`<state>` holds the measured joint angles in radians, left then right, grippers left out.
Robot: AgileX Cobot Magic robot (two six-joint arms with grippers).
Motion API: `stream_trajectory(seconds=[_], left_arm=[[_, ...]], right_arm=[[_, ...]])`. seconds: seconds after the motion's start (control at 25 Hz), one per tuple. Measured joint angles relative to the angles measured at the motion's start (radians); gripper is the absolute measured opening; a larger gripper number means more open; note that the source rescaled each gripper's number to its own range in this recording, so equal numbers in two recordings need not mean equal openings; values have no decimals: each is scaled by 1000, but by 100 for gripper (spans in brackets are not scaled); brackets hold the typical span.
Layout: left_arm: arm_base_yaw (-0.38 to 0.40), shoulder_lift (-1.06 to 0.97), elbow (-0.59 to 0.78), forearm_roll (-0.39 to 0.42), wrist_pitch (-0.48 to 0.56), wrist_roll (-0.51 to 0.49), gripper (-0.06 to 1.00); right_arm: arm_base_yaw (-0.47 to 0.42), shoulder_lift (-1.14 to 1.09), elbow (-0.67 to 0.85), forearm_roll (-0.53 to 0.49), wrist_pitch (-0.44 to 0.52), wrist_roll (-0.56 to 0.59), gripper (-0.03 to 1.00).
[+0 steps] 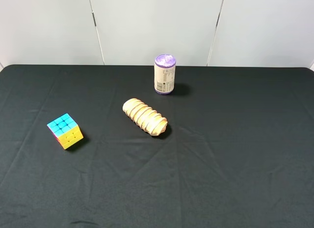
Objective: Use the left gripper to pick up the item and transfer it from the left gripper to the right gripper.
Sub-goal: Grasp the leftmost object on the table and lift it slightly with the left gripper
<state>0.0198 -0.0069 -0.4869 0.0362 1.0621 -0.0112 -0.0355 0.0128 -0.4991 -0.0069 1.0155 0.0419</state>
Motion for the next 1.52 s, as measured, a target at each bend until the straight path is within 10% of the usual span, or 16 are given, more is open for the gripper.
stream_trajectory(seconds=[1.04, 1.52], left_arm=[[0, 17, -40, 0, 11, 0, 100], [0, 529, -309, -18, 87, 110, 100]], right_arm=[[0, 0, 0, 0, -1, 0, 100], [0, 0, 0, 0, -1, 0, 100]])
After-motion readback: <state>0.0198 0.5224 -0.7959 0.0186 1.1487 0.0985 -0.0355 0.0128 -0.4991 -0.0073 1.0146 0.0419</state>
